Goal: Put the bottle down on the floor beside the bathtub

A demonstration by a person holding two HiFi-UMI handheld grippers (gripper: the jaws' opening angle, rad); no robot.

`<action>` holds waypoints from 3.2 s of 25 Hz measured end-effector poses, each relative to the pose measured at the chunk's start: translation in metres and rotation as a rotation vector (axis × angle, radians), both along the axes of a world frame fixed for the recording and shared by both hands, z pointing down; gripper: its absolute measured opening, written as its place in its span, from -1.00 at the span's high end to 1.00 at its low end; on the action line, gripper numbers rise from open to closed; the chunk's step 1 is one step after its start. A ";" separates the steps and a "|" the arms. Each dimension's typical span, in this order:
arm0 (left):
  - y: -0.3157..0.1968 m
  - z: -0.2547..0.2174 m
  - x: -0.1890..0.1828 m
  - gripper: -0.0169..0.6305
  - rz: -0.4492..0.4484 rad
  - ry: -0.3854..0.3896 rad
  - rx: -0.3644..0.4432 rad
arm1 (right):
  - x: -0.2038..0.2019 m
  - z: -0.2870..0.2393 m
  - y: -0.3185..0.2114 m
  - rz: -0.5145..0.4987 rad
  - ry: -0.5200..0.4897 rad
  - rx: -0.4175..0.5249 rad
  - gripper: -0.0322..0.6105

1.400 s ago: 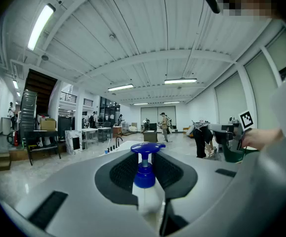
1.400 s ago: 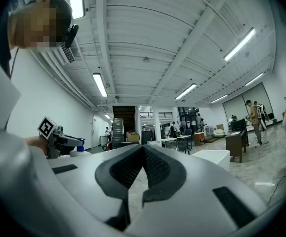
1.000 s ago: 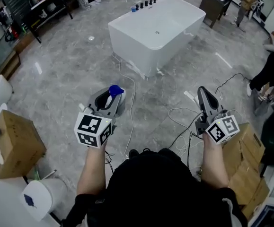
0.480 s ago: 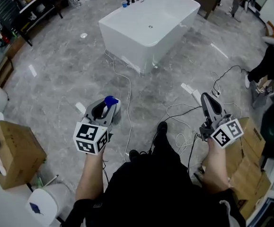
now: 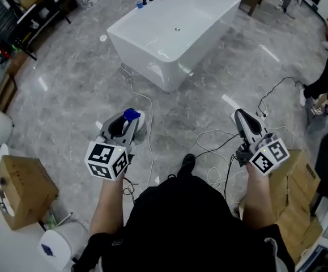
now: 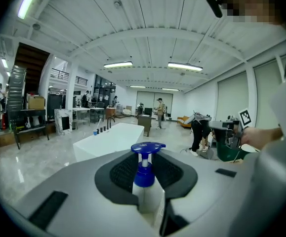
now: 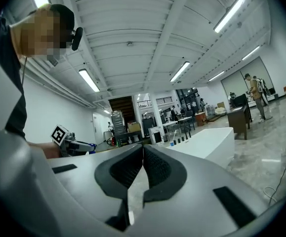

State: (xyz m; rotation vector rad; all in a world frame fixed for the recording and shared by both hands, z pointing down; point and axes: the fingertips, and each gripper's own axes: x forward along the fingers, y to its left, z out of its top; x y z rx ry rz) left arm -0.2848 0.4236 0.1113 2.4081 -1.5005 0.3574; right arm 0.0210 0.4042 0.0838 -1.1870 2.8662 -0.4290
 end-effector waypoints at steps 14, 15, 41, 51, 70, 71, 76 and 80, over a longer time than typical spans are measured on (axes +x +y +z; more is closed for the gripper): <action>-0.134 0.013 0.089 0.66 0.055 0.007 -0.007 | 0.035 0.033 -0.104 -0.082 -0.025 -0.129 0.81; -0.144 0.017 0.089 0.66 0.058 0.012 -0.012 | 0.034 0.036 -0.111 -0.080 -0.023 -0.137 0.81; -0.382 0.090 0.112 0.66 0.359 0.064 -0.118 | -0.042 0.086 -0.306 0.050 -0.024 -0.278 0.81; -0.420 0.108 0.181 0.66 0.355 0.002 -0.174 | 0.008 0.124 -0.346 0.010 -0.104 -0.352 0.81; -0.509 0.208 0.271 0.66 0.241 -0.044 -0.197 | 0.111 0.247 -0.445 -0.074 -0.001 -0.442 0.81; -0.512 0.221 0.270 0.66 0.241 -0.048 -0.205 | 0.110 0.259 -0.449 -0.079 -0.002 -0.445 0.81; -0.516 0.289 0.273 0.66 0.243 -0.074 -0.225 | 0.100 0.311 -0.470 -0.098 -0.060 -0.462 0.81; -0.516 0.337 0.268 0.66 0.238 -0.072 -0.258 | 0.083 0.339 -0.481 -0.119 -0.075 -0.453 0.81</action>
